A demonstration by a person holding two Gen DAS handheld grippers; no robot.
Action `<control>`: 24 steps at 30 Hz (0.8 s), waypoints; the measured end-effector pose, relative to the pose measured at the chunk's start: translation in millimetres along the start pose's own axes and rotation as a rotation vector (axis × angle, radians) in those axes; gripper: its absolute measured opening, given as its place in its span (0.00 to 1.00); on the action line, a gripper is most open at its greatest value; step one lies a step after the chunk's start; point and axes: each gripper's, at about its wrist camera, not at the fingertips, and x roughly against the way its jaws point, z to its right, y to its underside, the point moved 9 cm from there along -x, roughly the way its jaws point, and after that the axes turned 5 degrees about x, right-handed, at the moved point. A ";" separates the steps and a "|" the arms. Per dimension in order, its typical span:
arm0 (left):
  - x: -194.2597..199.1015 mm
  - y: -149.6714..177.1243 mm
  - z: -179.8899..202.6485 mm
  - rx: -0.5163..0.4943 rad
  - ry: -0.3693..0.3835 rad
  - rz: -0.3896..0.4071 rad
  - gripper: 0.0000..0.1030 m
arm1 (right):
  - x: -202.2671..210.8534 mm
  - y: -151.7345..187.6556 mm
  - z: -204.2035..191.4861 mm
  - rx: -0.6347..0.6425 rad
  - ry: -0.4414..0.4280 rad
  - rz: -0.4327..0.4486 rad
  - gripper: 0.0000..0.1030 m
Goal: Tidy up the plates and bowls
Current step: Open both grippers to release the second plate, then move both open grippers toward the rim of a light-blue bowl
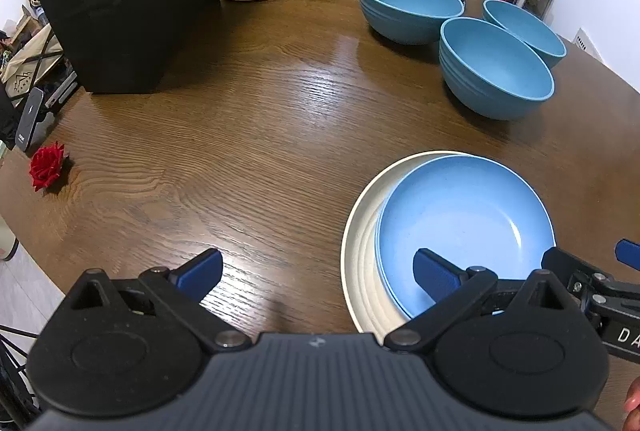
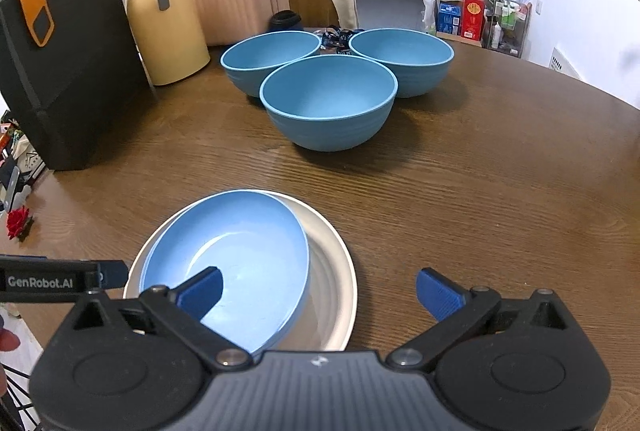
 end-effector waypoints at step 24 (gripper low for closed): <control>17.1 -46.7 2.5 0.025 0.030 0.047 1.00 | 10.4 -46.4 32.5 -0.070 0.054 -0.001 1.00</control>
